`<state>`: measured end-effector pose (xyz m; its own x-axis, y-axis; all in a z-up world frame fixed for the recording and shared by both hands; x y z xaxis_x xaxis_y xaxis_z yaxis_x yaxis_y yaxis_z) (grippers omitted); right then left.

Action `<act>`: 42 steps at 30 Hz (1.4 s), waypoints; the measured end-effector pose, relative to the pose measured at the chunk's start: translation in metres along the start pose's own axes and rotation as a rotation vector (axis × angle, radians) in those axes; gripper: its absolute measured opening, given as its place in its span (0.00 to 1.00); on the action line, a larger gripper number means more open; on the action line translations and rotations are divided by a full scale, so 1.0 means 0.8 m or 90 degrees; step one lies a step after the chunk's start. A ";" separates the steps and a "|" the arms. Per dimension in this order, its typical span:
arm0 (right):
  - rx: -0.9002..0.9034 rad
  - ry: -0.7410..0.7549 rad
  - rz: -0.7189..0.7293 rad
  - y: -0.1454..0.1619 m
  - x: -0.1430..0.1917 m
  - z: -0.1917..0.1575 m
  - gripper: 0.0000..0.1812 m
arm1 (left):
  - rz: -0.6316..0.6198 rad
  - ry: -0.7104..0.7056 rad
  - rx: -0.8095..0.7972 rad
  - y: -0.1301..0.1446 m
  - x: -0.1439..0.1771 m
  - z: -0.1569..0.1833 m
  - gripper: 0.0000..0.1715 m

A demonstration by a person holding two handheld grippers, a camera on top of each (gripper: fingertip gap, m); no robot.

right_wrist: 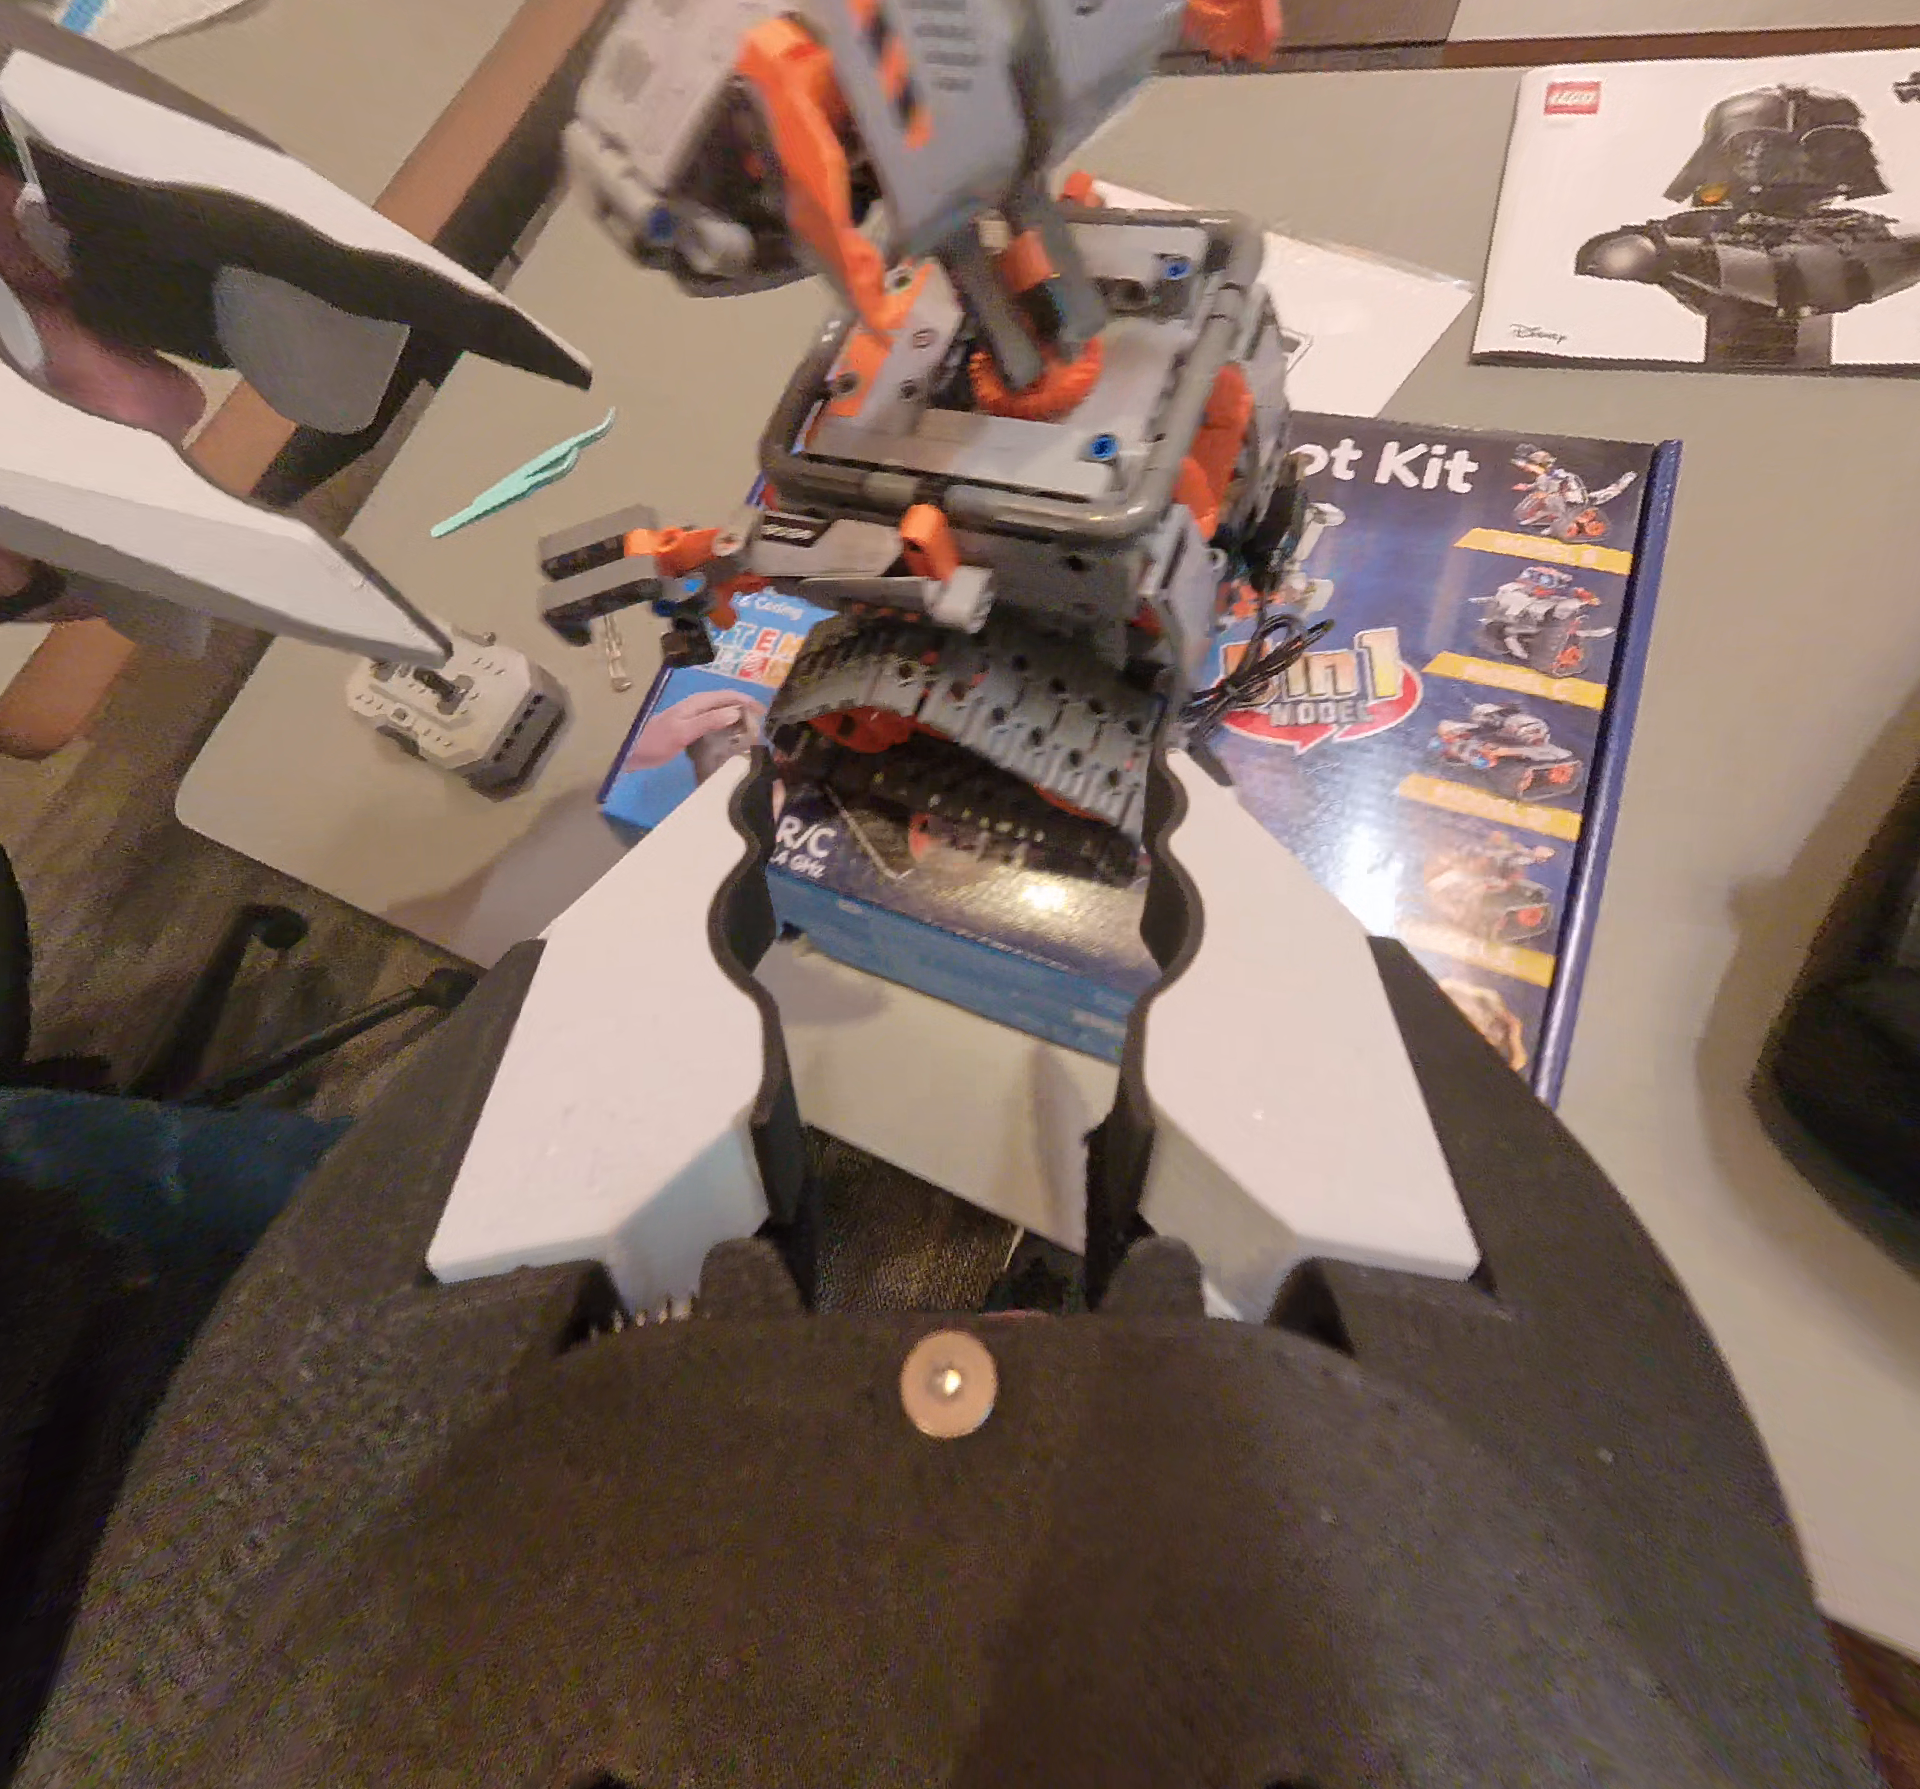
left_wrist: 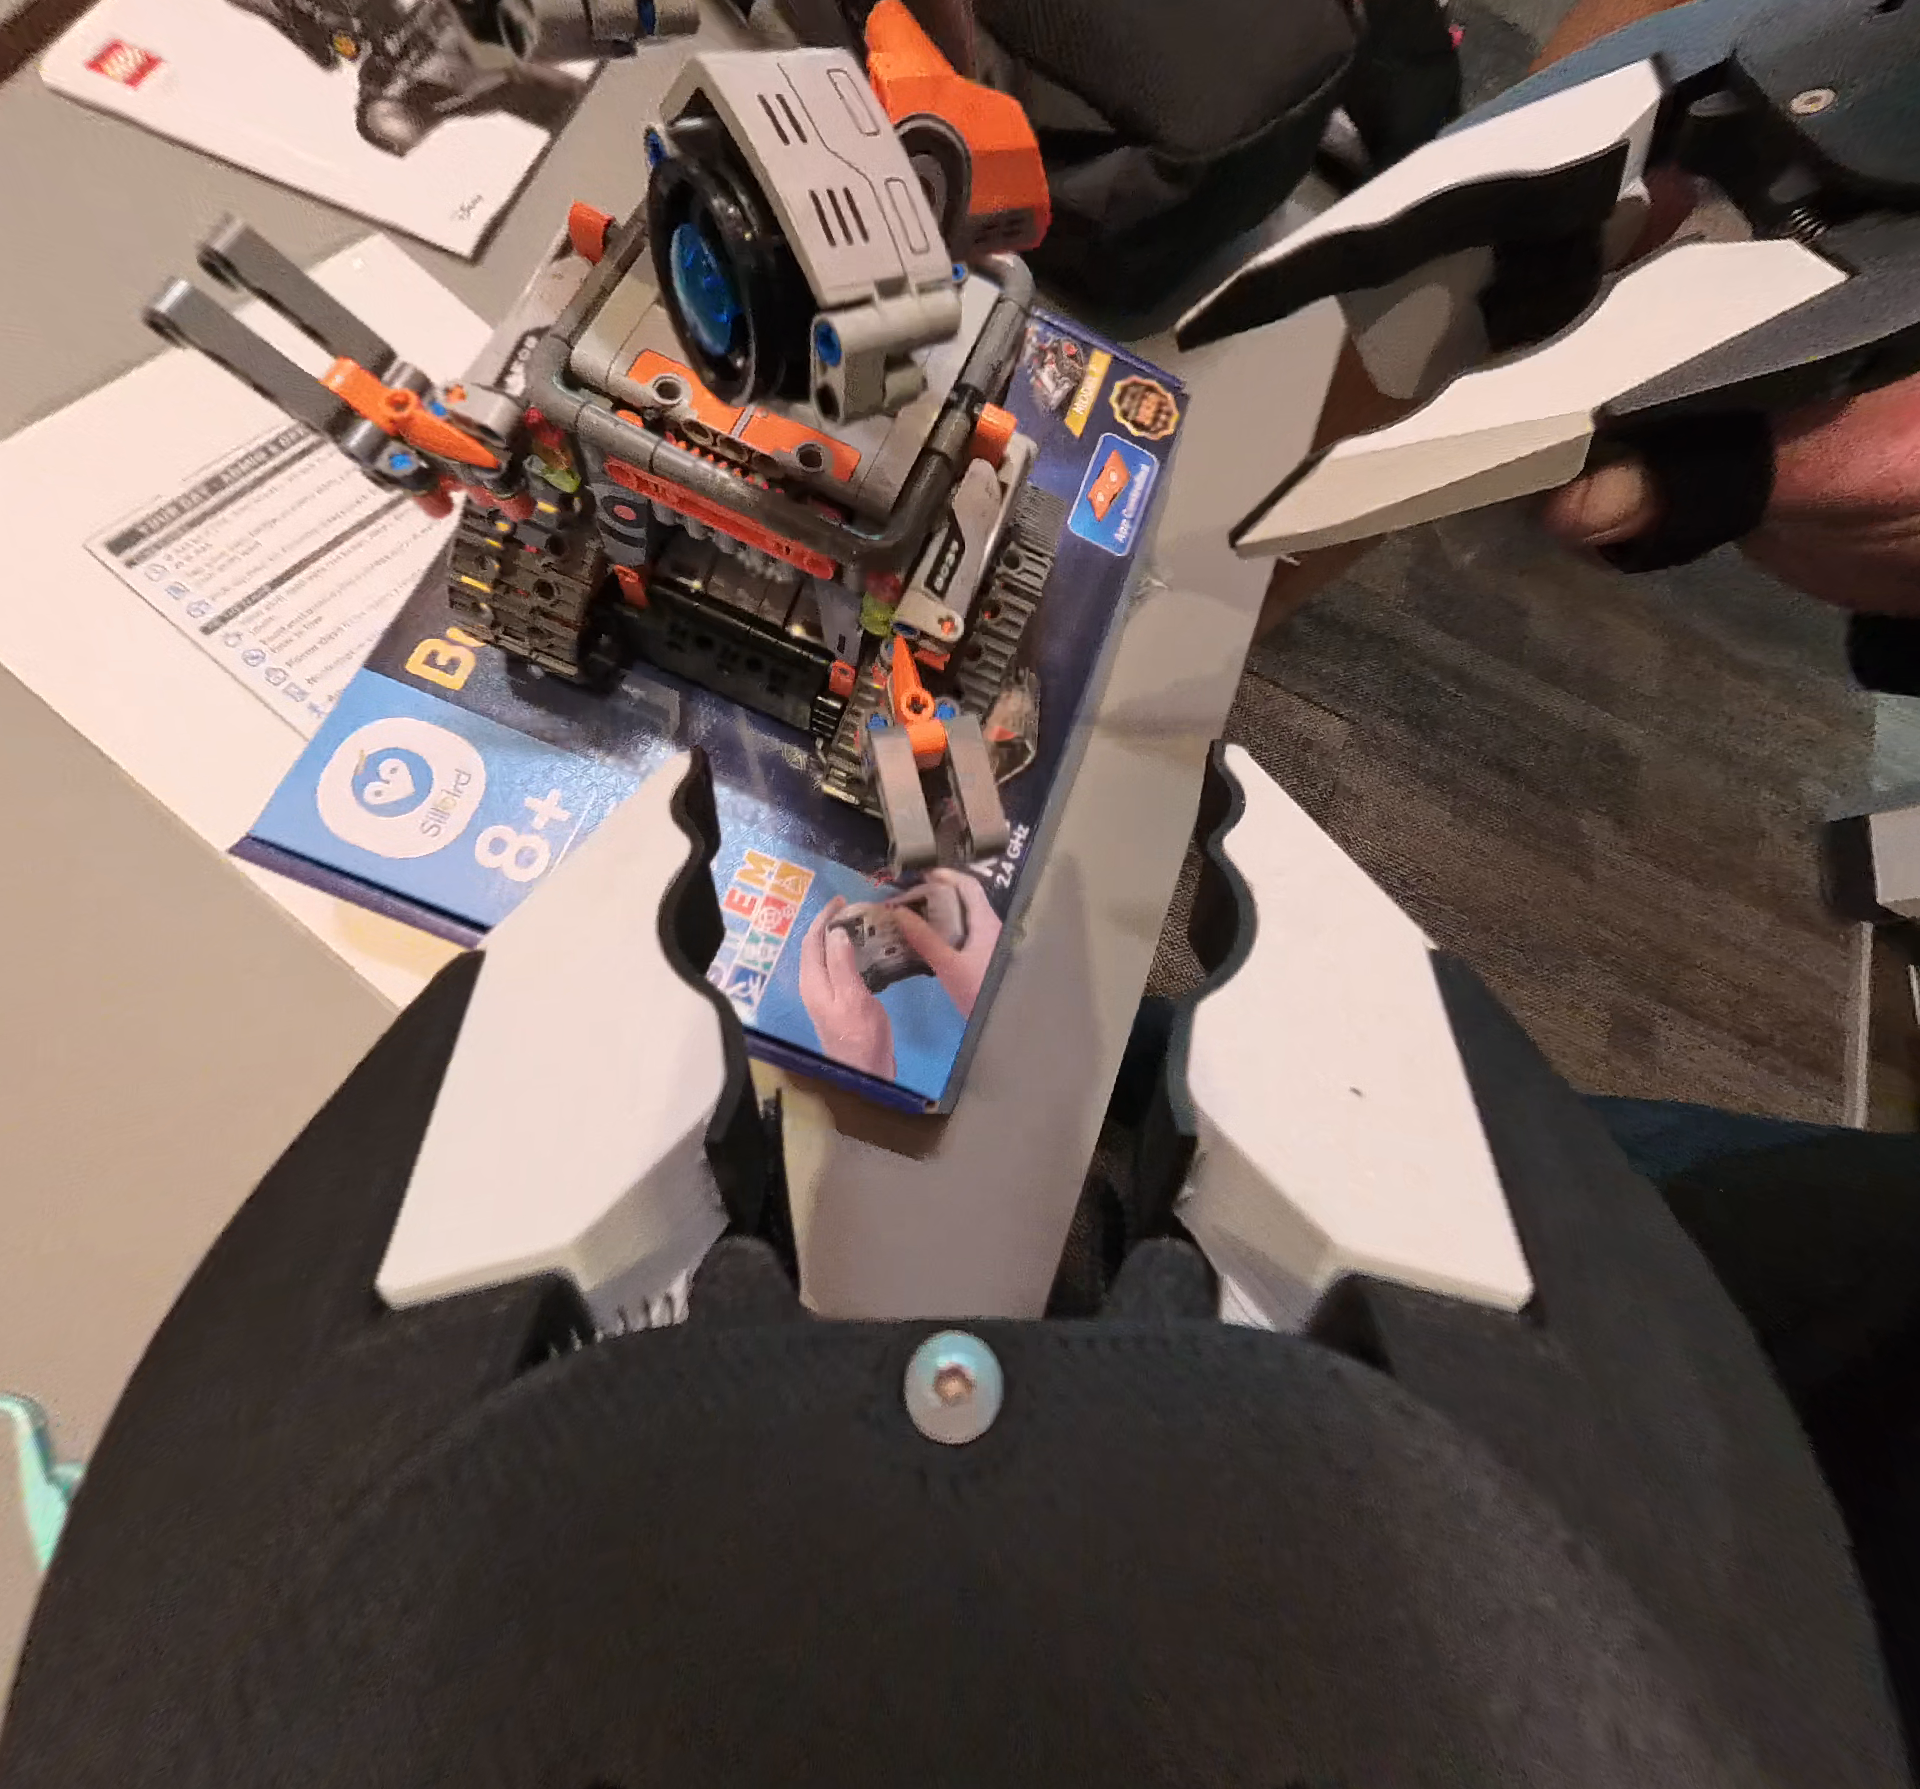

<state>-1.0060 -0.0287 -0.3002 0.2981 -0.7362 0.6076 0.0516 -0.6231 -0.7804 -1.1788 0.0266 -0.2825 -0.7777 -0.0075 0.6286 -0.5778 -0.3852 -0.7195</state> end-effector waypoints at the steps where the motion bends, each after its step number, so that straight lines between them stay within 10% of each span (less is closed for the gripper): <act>1: -0.004 -0.015 0.006 0.000 -0.005 0.011 0.39 | -0.010 -0.012 0.009 -0.004 -0.009 0.000 0.53; 18: -0.010 -0.242 0.041 -0.009 -0.080 0.072 0.23 | -0.093 -0.172 0.098 -0.018 -0.081 -0.015 0.28; 42: -0.023 -0.215 0.038 -0.012 -0.080 0.005 0.18 | -0.188 -0.020 -0.080 -0.003 -0.042 -0.067 0.20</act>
<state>-1.0220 0.0259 -0.3321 0.5981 -0.6470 0.4730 -0.0072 -0.5945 -0.8041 -1.1643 0.0771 -0.3174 -0.5650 0.0587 0.8230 -0.8051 -0.2576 -0.5343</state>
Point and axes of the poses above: each gripper's, where its closed fingertips meet, x back along the fingers, y out of its underside, z = x × y across the jaws, the point moved 6 cm from there along x, back along the fingers, and after that the axes turned 8 degrees about y, right-handed, at the moved point
